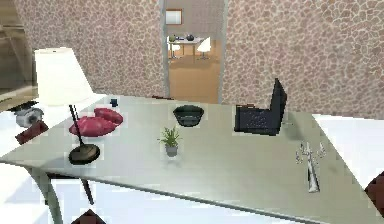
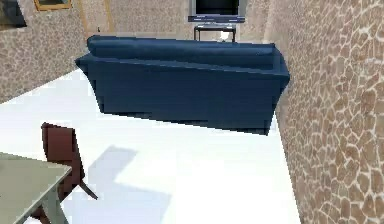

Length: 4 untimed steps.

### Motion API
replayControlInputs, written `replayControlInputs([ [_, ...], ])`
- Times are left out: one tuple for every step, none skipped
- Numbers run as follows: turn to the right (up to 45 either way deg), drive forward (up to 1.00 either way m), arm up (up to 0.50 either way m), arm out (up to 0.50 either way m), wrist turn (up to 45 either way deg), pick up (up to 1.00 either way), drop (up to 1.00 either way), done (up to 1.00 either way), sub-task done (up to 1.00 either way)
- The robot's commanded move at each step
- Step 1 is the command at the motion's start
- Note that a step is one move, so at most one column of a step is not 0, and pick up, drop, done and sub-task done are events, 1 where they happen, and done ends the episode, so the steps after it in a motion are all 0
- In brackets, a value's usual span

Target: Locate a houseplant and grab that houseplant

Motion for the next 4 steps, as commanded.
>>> replayControlInputs([
  [-45.0, 0.0, 0.0, 0.0, 0.0, 0.0, 0.0, 0.0, 0.0],
  [-45.0, 0.0, 0.0, 0.0, 0.0, 0.0, 0.0, 0.0, 0.0],
  [45.0, 0.0, 0.0, 0.0, 0.0, 0.0, 0.0, 0.0, 0.0],
  [45.0, 0.0, 0.0, 0.0, 0.0, 0.0, 0.0, 0.0, 0.0],
])
